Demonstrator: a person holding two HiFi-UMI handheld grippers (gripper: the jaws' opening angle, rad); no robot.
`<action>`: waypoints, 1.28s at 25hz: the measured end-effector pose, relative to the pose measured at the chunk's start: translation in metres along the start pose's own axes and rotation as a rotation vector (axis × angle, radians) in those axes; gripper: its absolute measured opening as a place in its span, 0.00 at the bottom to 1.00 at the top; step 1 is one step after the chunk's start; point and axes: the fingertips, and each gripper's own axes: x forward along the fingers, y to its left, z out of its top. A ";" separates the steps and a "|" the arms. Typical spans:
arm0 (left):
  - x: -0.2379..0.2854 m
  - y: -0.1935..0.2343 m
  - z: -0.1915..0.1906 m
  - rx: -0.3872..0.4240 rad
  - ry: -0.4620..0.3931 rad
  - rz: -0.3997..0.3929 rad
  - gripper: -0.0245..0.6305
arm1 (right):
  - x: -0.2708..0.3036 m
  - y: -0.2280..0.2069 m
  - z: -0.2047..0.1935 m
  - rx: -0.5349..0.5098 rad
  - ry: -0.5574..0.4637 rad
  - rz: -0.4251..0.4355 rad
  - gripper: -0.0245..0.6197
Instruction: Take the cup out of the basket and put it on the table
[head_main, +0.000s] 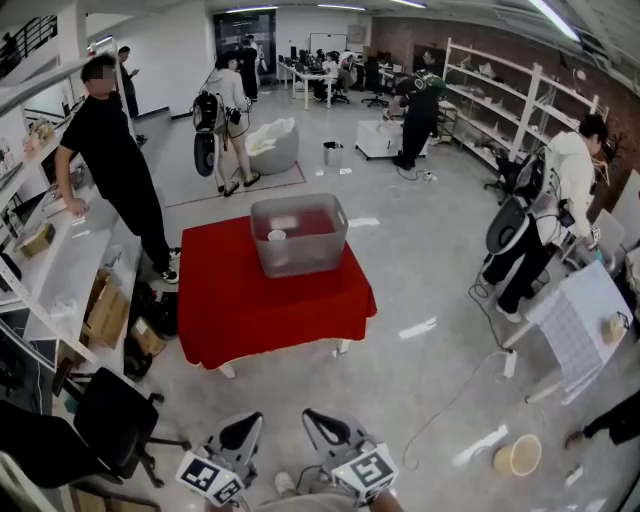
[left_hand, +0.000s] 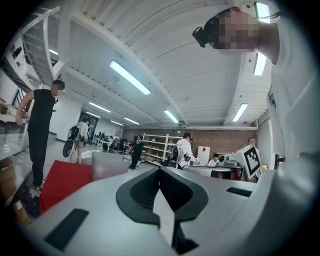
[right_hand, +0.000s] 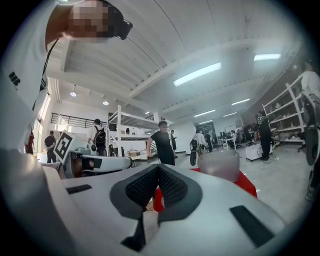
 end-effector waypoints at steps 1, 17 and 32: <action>0.002 -0.002 0.000 0.000 0.001 0.002 0.05 | -0.002 -0.003 0.003 0.002 -0.015 0.000 0.05; 0.047 -0.007 -0.004 0.009 0.019 0.068 0.04 | -0.006 -0.051 0.011 0.000 -0.042 0.076 0.05; 0.090 0.070 0.001 -0.001 0.018 0.030 0.04 | 0.076 -0.086 0.005 0.010 -0.010 0.043 0.05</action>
